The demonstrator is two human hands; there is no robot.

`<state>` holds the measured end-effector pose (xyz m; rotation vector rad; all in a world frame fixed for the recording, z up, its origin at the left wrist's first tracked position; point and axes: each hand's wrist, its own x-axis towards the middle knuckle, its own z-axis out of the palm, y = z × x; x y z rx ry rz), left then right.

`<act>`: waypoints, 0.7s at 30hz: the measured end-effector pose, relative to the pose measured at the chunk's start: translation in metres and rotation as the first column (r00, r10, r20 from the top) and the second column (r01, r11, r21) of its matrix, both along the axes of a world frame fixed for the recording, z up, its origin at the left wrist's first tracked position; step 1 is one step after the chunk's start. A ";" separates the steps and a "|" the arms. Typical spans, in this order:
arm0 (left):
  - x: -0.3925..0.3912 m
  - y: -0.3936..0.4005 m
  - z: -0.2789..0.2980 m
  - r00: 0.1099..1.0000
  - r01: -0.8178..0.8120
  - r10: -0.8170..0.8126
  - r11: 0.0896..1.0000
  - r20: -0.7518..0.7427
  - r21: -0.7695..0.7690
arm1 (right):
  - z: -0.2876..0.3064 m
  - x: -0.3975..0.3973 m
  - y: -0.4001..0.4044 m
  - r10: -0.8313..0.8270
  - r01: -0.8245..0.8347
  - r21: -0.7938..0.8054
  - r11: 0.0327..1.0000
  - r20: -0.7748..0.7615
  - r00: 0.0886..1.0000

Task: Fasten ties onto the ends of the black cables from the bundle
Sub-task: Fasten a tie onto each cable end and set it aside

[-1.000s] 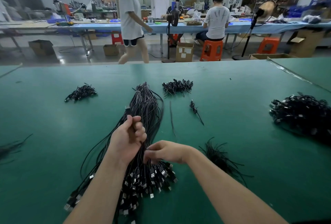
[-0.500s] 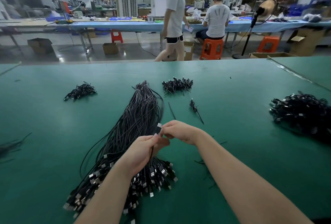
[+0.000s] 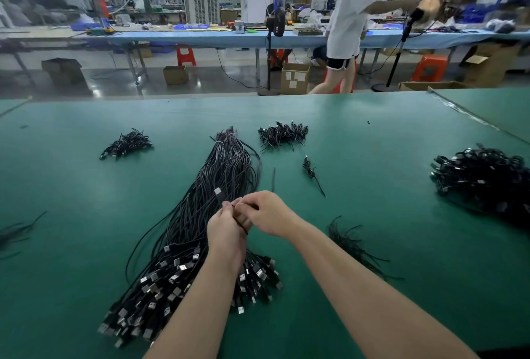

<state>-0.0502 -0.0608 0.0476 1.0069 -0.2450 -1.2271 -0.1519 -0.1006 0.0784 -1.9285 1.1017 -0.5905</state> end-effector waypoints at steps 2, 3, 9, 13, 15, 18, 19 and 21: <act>0.000 -0.002 0.000 1.000 -0.003 0.003 1.000 0.001 -0.012 | 0.002 0.001 0.001 -0.012 0.012 0.006 1.000 0.024 1.000; 0.000 -0.001 0.000 1.000 0.006 -0.006 1.000 0.012 -0.025 | 0.004 0.001 0.000 -0.021 0.021 0.014 1.000 0.041 0.999; 0.006 0.009 -0.007 0.832 0.176 -0.143 0.984 0.535 -0.010 | 0.007 -0.003 -0.006 -0.126 0.092 0.149 0.985 0.234 0.964; 0.008 0.014 -0.006 0.700 0.224 -0.213 0.972 0.682 0.073 | 0.005 -0.005 -0.007 -0.185 0.108 0.234 0.966 0.339 0.922; 0.008 0.015 -0.008 0.788 0.210 -0.186 0.977 0.587 0.028 | 0.003 -0.004 -0.005 -0.168 0.101 0.218 0.971 0.311 0.936; 0.006 0.008 -0.009 0.973 0.056 -0.057 0.998 0.225 0.014 | -0.002 0.000 0.000 -0.068 0.049 0.128 0.991 0.144 0.987; 0.006 0.005 -0.007 0.993 0.000 -0.004 0.999 0.114 0.035 | -0.005 0.001 0.002 -0.020 0.011 0.096 0.995 0.100 0.995; 0.007 0.000 -0.002 0.997 -0.064 0.066 0.995 -0.031 0.080 | -0.011 0.004 0.007 0.039 -0.041 0.048 0.998 0.047 0.998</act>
